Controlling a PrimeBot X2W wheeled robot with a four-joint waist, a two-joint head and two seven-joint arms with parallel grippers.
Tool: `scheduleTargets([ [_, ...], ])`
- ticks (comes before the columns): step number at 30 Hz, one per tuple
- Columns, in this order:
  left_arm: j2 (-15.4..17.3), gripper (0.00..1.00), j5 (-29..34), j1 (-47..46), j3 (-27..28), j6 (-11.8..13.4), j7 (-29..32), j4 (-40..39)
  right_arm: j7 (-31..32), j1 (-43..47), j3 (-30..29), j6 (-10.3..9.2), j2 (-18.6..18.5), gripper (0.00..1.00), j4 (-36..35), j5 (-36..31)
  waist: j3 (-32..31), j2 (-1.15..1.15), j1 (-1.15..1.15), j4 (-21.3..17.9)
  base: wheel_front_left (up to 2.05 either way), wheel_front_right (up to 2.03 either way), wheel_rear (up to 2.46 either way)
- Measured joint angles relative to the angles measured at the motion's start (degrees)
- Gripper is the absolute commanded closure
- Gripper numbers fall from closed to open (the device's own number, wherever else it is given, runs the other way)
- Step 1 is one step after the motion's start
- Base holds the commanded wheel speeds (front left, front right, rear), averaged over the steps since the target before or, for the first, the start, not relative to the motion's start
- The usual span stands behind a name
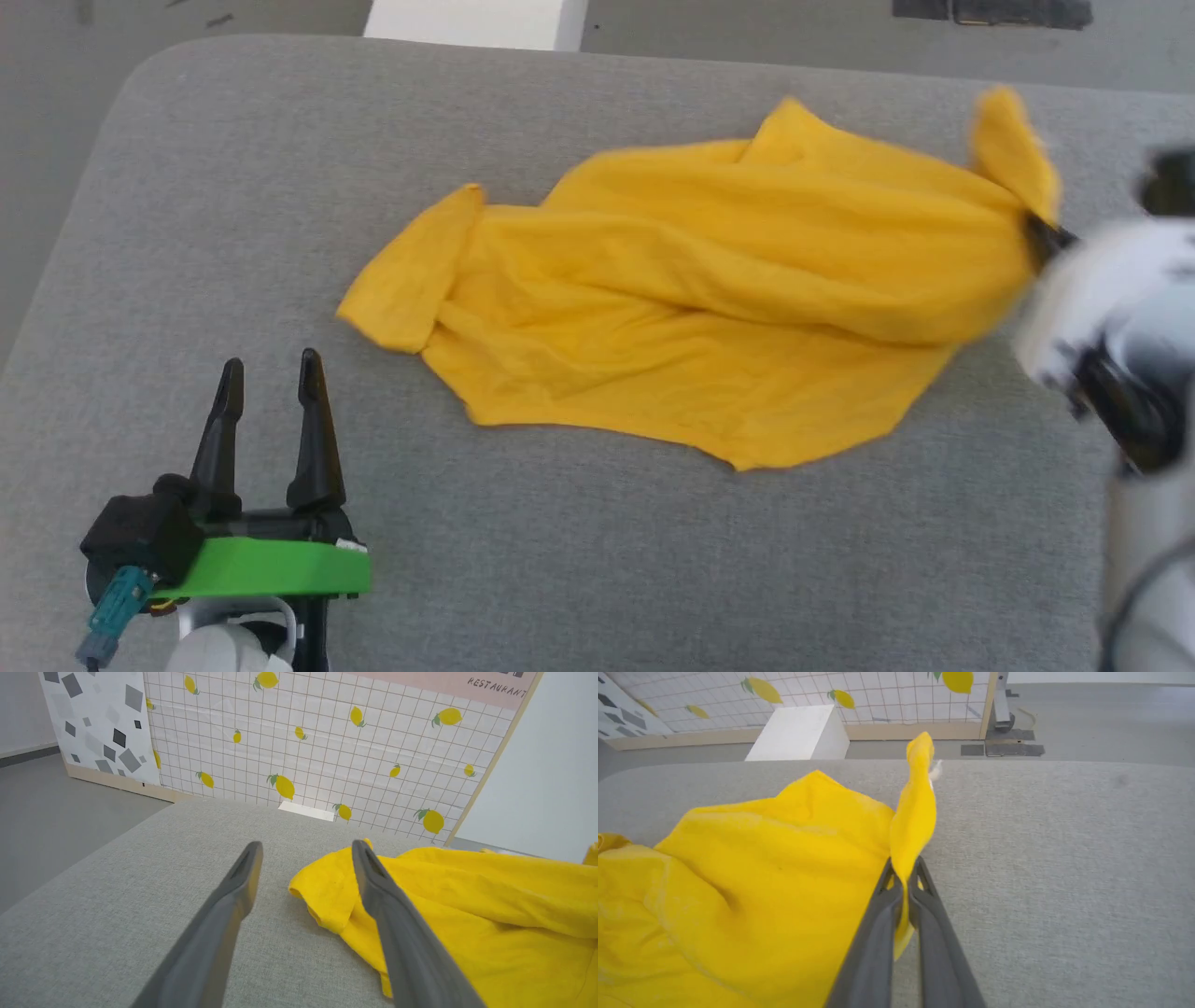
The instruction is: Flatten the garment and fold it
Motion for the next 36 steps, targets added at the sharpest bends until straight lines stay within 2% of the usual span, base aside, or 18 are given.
scheduleTargets([
  [3,0.0,0.00,0.1,0.0,-0.3,0.0,0.0,0.0,0.0,11.2,-6.1,0.00,-0.1,1.00,-9.7,1.6,0.3,0.00,0.00,-1.3,0.00,0.00,0.00],
  [6,0.0,0.00,0.2,0.0,-0.7,0.0,0.0,0.0,0.8,23.1,-11.5,0.00,-0.1,1.00,-14.9,8.0,0.8,0.00,0.00,-2.3,0.00,0.00,0.00],
  [11,0.2,0.00,0.0,0.0,-1.1,0.0,0.0,-0.2,-1.9,39.1,-15.5,0.05,-0.2,1.00,-14.9,16.8,2.0,0.00,0.00,-3.3,0.00,0.00,0.00],
  [15,0.7,0.00,0.0,0.0,-1.2,0.0,0.0,-0.1,-8.1,41.7,-13.8,0.33,-0.9,1.00,-11.9,19.6,2.6,0.00,0.00,-4.4,0.00,0.00,0.00],
  [16,0.8,0.00,0.0,0.1,-1.2,0.0,0.0,0.0,-9.8,41.7,-12.9,0.51,-1.1,0.80,-11.0,19.8,2.6,0.00,0.00,-4.7,0.00,0.00,0.00],
  [17,0.8,0.00,0.0,0.1,-1.2,0.0,0.0,0.0,-11.1,41.7,-12.4,0.51,-1.2,0.66,-10.5,20.0,2.6,0.00,0.00,-4.9,0.00,0.00,0.00],
  [18,0.8,0.00,0.0,0.1,-1.2,0.0,0.0,0.1,-12.4,41.6,-11.8,0.51,-1.2,0.25,-9.7,20.3,2.5,0.00,0.00,-5.1,0.00,0.00,0.00],
  [19,0.9,0.00,0.0,0.1,-1.2,0.0,0.0,0.2,-13.5,41.5,-11.3,0.49,-1.3,0.00,-9.2,20.2,2.3,0.00,0.00,-5.3,0.00,0.00,0.00],
  [22,0.9,0.00,0.0,0.2,-1.4,0.0,0.0,0.5,-15.4,40.5,-10.5,0.48,-1.1,0.00,-8.9,19.8,1.5,0.00,0.00,-5.7,0.00,0.00,0.00],
  [26,0.8,0.00,0.0,0.4,-1.5,0.0,0.0,0.7,-14.8,37.8,-10.1,0.01,-0.1,0.00,-13.9,17.2,0.5,0.00,0.00,-5.9,0.00,0.00,0.00],
  [30,0.8,0.00,0.0,0.5,-1.9,0.0,0.0,0.8,-9.0,31.9,-8.8,0.00,-0.2,0.00,-22.7,13.6,0.1,0.00,0.00,-5.5,0.00,0.00,0.00],
  [32,0.8,0.00,0.0,0.5,-2.2,0.0,0.0,0.8,-5.4,28.1,-7.1,0.01,-0.2,0.00,-24.8,10.4,0.3,0.00,0.00,-5.2,0.00,0.00,0.00],
  [36,0.7,0.00,0.0,0.2,-2.8,0.0,0.0,0.8,0.7,19.7,-2.5,0.01,-0.2,0.00,-23.3,6.0,1.2,0.00,0.00,-4.4,0.00,0.00,0.00],
])
